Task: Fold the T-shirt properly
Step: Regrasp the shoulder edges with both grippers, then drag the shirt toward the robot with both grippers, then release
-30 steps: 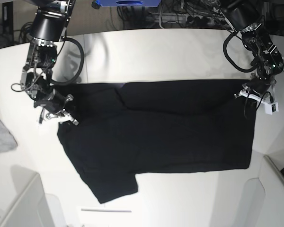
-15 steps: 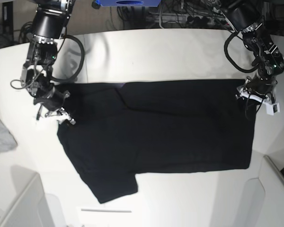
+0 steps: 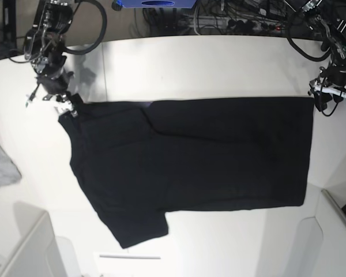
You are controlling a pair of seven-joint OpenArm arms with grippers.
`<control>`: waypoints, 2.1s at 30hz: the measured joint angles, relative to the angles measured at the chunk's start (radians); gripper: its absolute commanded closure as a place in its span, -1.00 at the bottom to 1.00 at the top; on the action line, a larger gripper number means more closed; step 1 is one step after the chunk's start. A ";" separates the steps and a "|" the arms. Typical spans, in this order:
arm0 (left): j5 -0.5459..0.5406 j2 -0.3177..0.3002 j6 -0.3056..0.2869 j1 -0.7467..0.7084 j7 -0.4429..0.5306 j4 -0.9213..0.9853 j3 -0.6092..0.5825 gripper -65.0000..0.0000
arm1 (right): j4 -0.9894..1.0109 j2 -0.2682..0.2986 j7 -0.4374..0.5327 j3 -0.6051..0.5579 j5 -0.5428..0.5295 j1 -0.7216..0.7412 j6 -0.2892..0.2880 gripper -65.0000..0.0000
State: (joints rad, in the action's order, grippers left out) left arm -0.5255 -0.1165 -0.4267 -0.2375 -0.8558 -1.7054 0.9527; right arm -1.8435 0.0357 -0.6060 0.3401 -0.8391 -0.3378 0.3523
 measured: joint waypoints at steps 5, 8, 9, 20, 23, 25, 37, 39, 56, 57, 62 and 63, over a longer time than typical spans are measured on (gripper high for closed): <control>-0.127 -0.011 0.002 -0.052 -0.001 0.124 0.057 -0.17 | 0.072 -0.064 0.000 0.063 0.002 -0.006 -0.009 -0.28; -0.135 -0.003 0.000 -0.044 -0.003 0.187 0.053 -0.17 | 0.106 -0.058 0.010 0.075 -0.009 -0.002 -0.012 -0.28; -0.141 -0.003 0.000 -0.039 -0.002 0.197 0.052 -0.17 | 0.111 -0.055 0.010 0.075 -0.009 0.003 -0.012 -0.28; -0.120 -0.018 0.001 0.089 0.021 0.308 0.008 -0.17 | 0.170 -0.061 0.108 0.075 -0.010 0.008 -0.123 -0.27; -0.091 -0.012 0.000 0.132 0.025 0.332 -0.005 -0.17 | 0.193 -0.058 0.121 0.076 -0.015 0.013 -0.131 -0.27; -0.090 -0.009 -0.009 0.147 0.034 0.349 -0.007 -0.17 | 0.206 -0.055 0.127 0.076 -0.018 0.022 -0.138 -0.27; -0.100 -0.014 -0.011 0.193 0.045 0.403 -0.010 -0.17 | 0.278 -0.052 0.142 0.080 -0.016 0.099 -0.146 -0.27; -0.102 -0.014 -0.012 0.194 0.045 0.404 -0.010 -0.17 | 0.293 -0.052 0.149 0.080 -0.018 0.109 -0.156 -0.27; -0.089 -0.017 -0.006 0.193 0.032 0.414 -0.061 1.00 | 0.360 -0.052 0.142 0.082 -0.018 0.126 -0.261 0.62; -0.089 -0.016 -0.006 0.193 0.032 0.415 -0.061 1.00 | 0.364 -0.052 0.142 0.083 -0.018 0.126 -0.261 0.65; -0.089 -0.017 -0.006 0.192 0.032 0.415 -0.064 1.00 | 0.396 -0.033 0.178 0.081 -0.030 0.124 -0.275 1.00; -0.090 -0.018 -0.006 0.190 0.033 0.415 -0.064 1.00 | 0.401 -0.033 0.183 0.081 -0.034 0.123 -0.281 1.00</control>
State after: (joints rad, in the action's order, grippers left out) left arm -0.6151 -0.1341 -0.4332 -0.0479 -0.8230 -1.2907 0.8883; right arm -1.4429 0.0025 -0.4232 0.4210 -0.8734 -0.2146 0.0711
